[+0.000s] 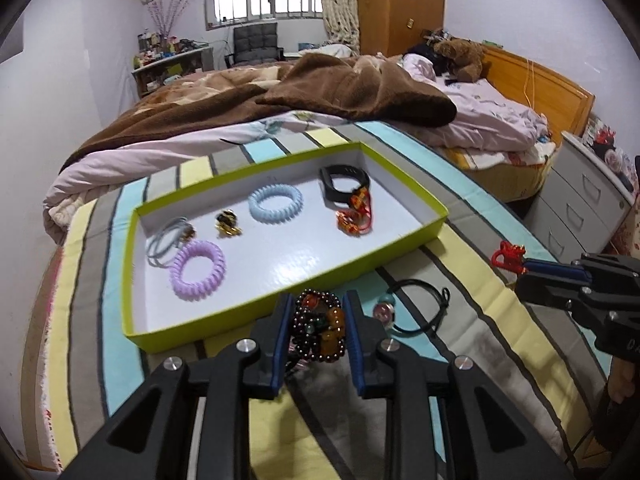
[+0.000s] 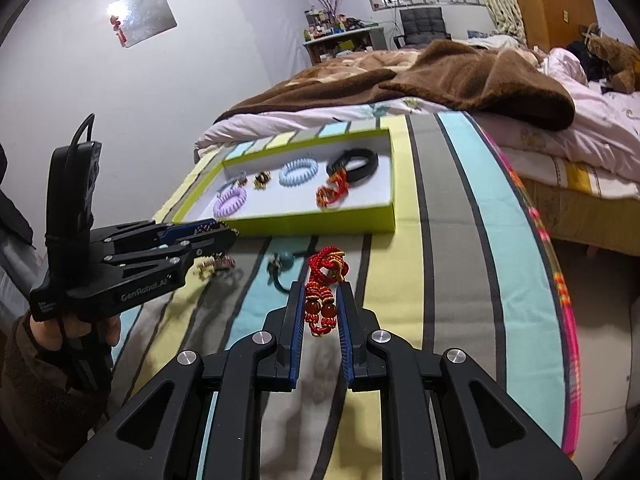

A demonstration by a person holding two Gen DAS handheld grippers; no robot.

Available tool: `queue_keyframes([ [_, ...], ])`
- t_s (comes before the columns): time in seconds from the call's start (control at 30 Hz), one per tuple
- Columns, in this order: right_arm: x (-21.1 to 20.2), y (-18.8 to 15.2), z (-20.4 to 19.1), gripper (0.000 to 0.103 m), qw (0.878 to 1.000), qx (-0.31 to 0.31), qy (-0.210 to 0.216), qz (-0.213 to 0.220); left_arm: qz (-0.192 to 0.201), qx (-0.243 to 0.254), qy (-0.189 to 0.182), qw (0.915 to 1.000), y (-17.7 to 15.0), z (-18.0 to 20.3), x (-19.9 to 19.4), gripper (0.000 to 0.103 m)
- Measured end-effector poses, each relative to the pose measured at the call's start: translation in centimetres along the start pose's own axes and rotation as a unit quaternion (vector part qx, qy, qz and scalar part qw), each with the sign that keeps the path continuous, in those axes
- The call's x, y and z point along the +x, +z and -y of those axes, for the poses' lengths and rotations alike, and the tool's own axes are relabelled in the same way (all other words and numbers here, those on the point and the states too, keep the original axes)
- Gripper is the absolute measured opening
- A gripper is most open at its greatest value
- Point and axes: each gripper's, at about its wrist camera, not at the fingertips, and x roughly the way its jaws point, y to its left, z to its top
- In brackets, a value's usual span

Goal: Organize jewelry
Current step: 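Carry the beaded bracelet and red tassel into the green box and open both tools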

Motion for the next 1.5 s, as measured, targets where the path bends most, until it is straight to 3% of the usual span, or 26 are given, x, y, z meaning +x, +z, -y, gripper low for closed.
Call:
queue_keyframes([
  [0.37, 3.3, 5.0, -1.7, 0.016, 0.999, -0.036, 0.017, -0.007, 0.022, -0.027, 0.014, 0.9993, 2.5, -3.2, -0.7, 0.026],
  [0.67, 9.0, 8.8, -1.7, 0.016, 0.996, -0.062, 0.042, -0.052, 0.017, -0.041, 0.007, 0.999, 3.8, -4.4, 1.8, 0.026],
  [1.07, 14.7, 10.0, -1.5, 0.016, 0.99, -0.096, 0.034, -0.097, -0.024, -0.05, 0.018, 0.9983, 2.9, -5.5, 6.1, 0.026],
  [1.5, 16.1, 9.7, -2.0, 0.016, 0.986, -0.12, 0.012, -0.112, -0.033, -0.054, 0.016, 0.9978, 2.2, -5.5, 6.5, 0.027],
])
